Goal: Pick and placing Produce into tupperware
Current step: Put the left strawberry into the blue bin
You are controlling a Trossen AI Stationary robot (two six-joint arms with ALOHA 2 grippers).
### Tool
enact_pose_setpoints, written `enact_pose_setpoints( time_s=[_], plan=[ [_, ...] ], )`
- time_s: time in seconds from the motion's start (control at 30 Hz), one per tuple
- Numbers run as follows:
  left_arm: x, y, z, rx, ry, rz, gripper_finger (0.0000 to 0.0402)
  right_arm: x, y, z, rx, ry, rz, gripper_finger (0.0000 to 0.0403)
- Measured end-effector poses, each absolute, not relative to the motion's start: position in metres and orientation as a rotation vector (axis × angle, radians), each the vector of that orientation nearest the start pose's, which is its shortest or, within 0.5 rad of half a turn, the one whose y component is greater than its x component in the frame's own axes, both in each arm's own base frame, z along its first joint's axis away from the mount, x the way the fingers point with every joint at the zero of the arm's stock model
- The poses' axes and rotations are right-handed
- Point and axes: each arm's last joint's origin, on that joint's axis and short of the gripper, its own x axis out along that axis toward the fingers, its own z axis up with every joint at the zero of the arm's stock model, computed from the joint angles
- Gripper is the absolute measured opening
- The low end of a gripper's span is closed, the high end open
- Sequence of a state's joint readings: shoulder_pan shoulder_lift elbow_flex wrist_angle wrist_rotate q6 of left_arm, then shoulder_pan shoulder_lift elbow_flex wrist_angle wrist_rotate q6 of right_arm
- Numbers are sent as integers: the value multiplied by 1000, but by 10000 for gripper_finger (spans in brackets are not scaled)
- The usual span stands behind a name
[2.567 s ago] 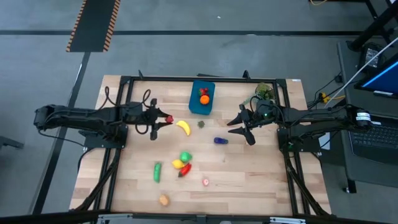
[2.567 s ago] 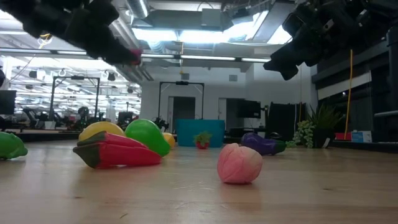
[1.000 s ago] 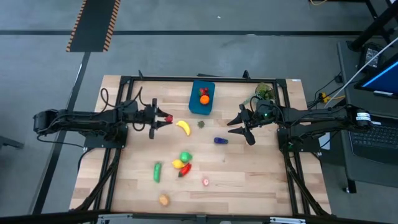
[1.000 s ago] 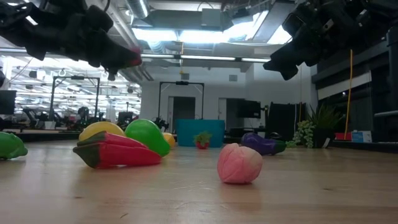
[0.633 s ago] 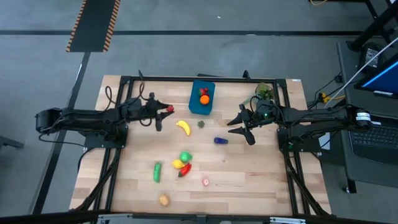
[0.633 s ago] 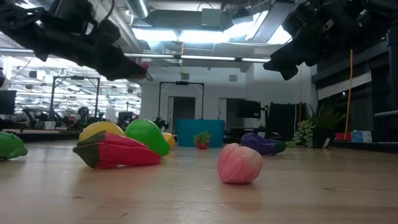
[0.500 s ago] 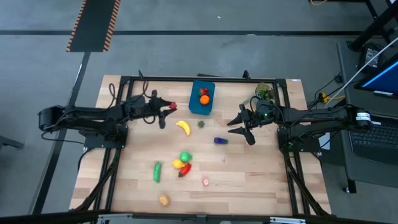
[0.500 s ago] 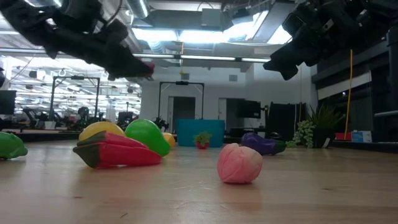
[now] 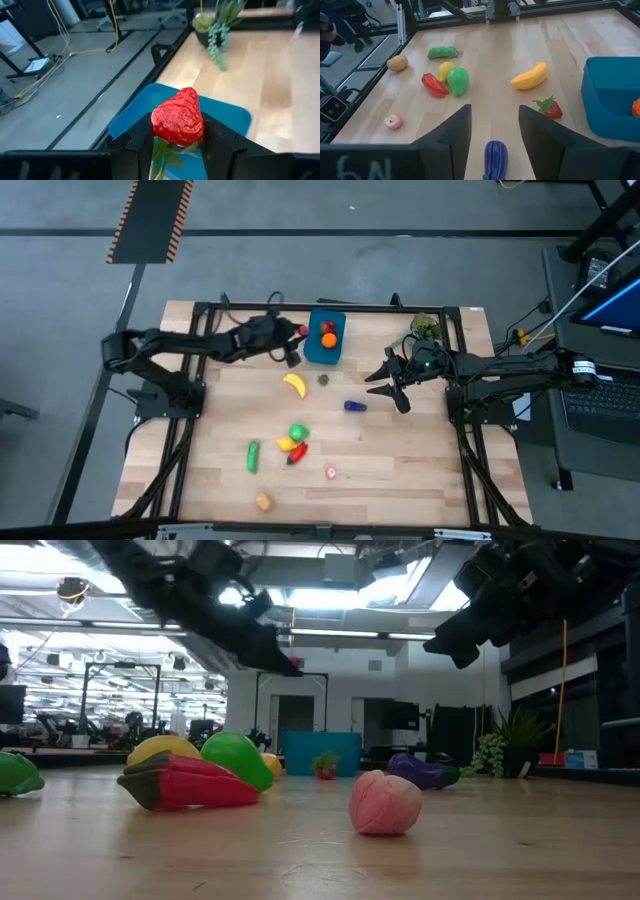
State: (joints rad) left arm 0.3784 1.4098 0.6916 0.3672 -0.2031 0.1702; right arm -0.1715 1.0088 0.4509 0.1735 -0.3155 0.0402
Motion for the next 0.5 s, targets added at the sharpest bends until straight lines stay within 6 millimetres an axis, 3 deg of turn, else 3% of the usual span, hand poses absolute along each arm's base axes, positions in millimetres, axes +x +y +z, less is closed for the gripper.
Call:
enact_pose_setpoints(
  time_s=[0.27, 0.5],
  plan=[
    [311, 131, 215, 191, 617, 501, 124, 205, -26, 210, 138, 400, 134, 165],
    [339, 143, 227, 240, 739, 417, 124, 205, -26, 210, 139, 403, 134, 165]
  ],
)
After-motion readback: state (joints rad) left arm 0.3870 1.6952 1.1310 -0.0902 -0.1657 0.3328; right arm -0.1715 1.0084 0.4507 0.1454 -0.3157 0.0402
